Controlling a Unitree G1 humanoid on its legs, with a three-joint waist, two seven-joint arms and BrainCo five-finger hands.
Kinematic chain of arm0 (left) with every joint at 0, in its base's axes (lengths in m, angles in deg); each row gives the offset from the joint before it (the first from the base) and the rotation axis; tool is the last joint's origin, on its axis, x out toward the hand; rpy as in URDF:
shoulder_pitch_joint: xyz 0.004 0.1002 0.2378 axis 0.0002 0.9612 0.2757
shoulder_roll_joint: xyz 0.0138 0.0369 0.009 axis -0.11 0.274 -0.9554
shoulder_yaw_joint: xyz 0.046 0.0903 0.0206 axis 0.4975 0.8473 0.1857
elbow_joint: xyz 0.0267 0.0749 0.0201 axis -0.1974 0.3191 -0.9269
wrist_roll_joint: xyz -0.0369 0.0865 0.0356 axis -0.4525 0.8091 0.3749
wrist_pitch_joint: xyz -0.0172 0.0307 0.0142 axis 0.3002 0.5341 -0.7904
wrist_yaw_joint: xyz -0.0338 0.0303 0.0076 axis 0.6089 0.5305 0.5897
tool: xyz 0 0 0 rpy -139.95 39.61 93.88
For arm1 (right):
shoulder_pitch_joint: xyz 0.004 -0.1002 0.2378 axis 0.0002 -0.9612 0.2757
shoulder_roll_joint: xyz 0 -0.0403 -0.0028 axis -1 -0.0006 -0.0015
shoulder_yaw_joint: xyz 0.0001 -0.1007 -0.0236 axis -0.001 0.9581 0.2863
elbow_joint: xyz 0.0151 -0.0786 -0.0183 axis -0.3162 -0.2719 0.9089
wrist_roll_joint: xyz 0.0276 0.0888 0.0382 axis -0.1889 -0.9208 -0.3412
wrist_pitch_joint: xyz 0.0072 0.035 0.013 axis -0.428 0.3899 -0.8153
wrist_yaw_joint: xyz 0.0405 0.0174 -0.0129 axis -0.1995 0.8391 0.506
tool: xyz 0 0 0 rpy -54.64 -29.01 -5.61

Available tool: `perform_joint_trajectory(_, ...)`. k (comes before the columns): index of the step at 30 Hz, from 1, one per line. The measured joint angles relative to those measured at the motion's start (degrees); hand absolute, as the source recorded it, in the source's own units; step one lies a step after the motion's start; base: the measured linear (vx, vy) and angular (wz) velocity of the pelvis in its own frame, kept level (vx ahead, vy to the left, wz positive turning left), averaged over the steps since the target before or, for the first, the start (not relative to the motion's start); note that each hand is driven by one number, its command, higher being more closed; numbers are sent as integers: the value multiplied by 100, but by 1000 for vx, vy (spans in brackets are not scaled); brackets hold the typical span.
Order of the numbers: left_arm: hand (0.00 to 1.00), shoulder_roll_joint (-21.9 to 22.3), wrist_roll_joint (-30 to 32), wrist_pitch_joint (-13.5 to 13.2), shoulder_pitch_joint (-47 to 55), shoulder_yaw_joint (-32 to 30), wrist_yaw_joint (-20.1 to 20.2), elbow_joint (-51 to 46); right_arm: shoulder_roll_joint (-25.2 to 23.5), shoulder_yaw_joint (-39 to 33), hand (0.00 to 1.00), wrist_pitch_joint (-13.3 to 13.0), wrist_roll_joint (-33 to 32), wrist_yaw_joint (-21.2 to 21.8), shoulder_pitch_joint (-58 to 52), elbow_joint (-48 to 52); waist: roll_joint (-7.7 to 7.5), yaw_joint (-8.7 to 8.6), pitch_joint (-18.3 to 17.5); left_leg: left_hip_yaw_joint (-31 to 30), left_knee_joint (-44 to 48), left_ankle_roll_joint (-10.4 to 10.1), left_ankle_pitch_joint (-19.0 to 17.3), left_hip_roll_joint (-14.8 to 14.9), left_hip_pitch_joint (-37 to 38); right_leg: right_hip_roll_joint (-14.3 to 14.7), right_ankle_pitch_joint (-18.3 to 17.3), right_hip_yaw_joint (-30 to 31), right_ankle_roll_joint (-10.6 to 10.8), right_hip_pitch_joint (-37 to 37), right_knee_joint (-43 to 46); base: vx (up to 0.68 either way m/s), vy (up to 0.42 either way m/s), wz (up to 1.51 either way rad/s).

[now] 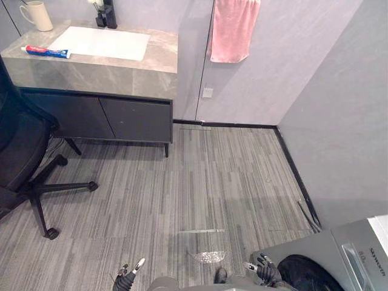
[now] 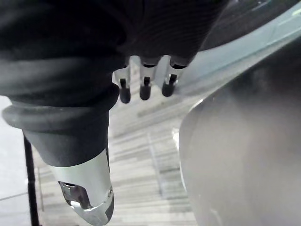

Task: Pick up the laundry basket with both hands and put the clothes into the washing machine.

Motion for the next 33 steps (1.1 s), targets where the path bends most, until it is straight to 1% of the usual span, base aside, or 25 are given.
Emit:
perform_joint_trajectory(1,0,-3,3,-1,1,-32,2,0,-25,-13,0,-2,1,2,-27,-2,-42,4,-12,-116,-16,-111,-64,-67,96,-29,643,-20,-53,86,-141,210,-182,44)
perform_joint_trajectory(2,0,18,1,4,-10,-73,-4,21,-19,-37,0,-1,6,4,-31,-11,-35,4,-20,-174,-34,-146,-84,-77,136,-42,582,-59,-163,101,-116,188,-218,46)
perform_joint_trajectory(3,0,118,7,2,1,-117,-1,57,50,-54,0,2,50,9,-38,-38,85,15,-107,-268,-139,-273,-54,41,154,46,562,-180,-155,116,-117,141,-184,29)
perform_joint_trajectory(4,0,147,7,3,7,-153,-6,62,49,-57,0,2,72,8,-43,-38,80,16,-155,-299,-223,-300,-42,82,170,85,521,-217,-192,119,-140,159,-224,30)
perform_joint_trajectory(5,0,197,6,5,-1,-249,-6,107,50,-69,0,0,83,13,-41,-33,107,15,-178,-385,-311,-355,-26,179,169,170,473,-327,-262,158,-227,151,-267,27)
perform_joint_trajectory(6,0,240,5,18,12,-345,-7,130,40,-167,0,-13,84,9,-42,-38,152,1,-182,-449,-388,-434,-3,279,178,270,452,-414,-300,204,-313,134,-277,23)
perform_joint_trajectory(7,0,245,4,19,18,-383,-5,145,45,-179,0,-10,83,8,-42,-43,172,5,-195,-477,-418,-465,-3,336,181,330,450,-448,-324,230,-363,90,-229,20)
perform_joint_trajectory(8,0,256,4,19,19,-404,-3,181,47,-200,0,-6,86,8,-41,-50,181,10,-197,-528,-442,-519,-16,433,206,440,444,-506,-424,318,-483,73,-194,16)
perform_joint_trajectory(9,0,253,3,20,23,-411,1,196,47,-218,0,-8,88,5,-38,-80,178,17,-198,-555,-453,-568,-25,532,243,545,458,-553,-463,435,-613,65,-173,16)
perform_joint_trajectory(11,0,238,0,20,10,-417,3,197,49,-211,0,-9,88,-1,-4,-139,153,8,-192,-561,-444,-636,-6,612,184,618,487,-635,-513,530,-753,25,-127,19)
perform_joint_trajectory(13,0,236,-6,14,-14,-371,-5,195,98,-201,0,-3,99,-7,79,-226,152,4,-190,-565,-476,-698,37,599,92,621,546,-692,-587,522,-867,2,-33,18)
perform_joint_trajectory(15,0,232,-8,7,-10,-330,-14,196,114,-170,0,4,129,-20,121,-282,160,16,-192,-581,-492,-696,43,564,48,613,625,-690,-571,518,-973,-13,44,3)
perform_joint_trajectory(17,0,209,-9,-3,-7,-278,-22,196,137,-106,0,0,234,-21,144,-282,153,16,-198,-550,-569,-651,77,497,22,586,778,-631,-530,528,-1161,-34,86,-11)
perform_joint_trajectory(19,0,131,-9,-5,-11,-131,-34,197,117,-54,0,-1,299,-26,153,-283,119,-5,-239,-479,-894,-550,317,351,34,493,1076,-550,-464,532,-1557,-40,103,-12)
perform_joint_trajectory(20,0,107,-5,-7,-18,-64,-38,193,120,-23,0,0,318,-38,153,-283,106,-3,-248,-446,-1016,-537,390,303,52,462,1156,-504,-439,522,-1672,-39,107,-16)
perform_joint_trajectory(21,0,96,-5,-12,-36,-17,-58,191,133,10,0,-1,321,-47,155,-281,104,-1,-266,-374,-1171,-472,496,225,54,401,1284,-450,-414,475,-1807,-35,92,-18)
perform_joint_trajectory(23,0,93,5,-41,-56,57,-142,192,156,30,0,0,319,-77,157,-277,119,-3,-266,-298,-1237,-400,558,126,54,318,1394,-370,-336,441,-1910,-56,150,-20)
perform_joint_trajectory(25,0,48,31,-57,-61,184,-156,191,161,107,0,1,318,-148,156,-277,113,-2,-271,-233,-1237,-395,560,66,58,261,1437,-297,-292,460,-1916,-58,114,-14)
perform_joint_trajectory(27,0,4,121,-58,-92,245,-153,192,168,234,0,1,320,-168,151,-270,73,-11,-306,-194,-1240,-387,562,-3,112,197,1474,-234,-237,489,-1922,-58,100,-9)
perform_joint_trajectory(30,0,-25,121,-57,-90,246,-148,198,172,371,0,1,321,-164,150,-278,23,-2,-346,-84,-1236,-378,559,-48,157,159,1517,-124,-208,489,-1924,-48,75,-18)
perform_joint_trajectory(33,0,-36,123,-57,-91,256,-148,204,182,448,0,2,320,-155,148,-279,12,-8,-363,-53,-1215,-368,554,-86,166,129,1558,-59,-195,487,-1932,-39,40,-8)
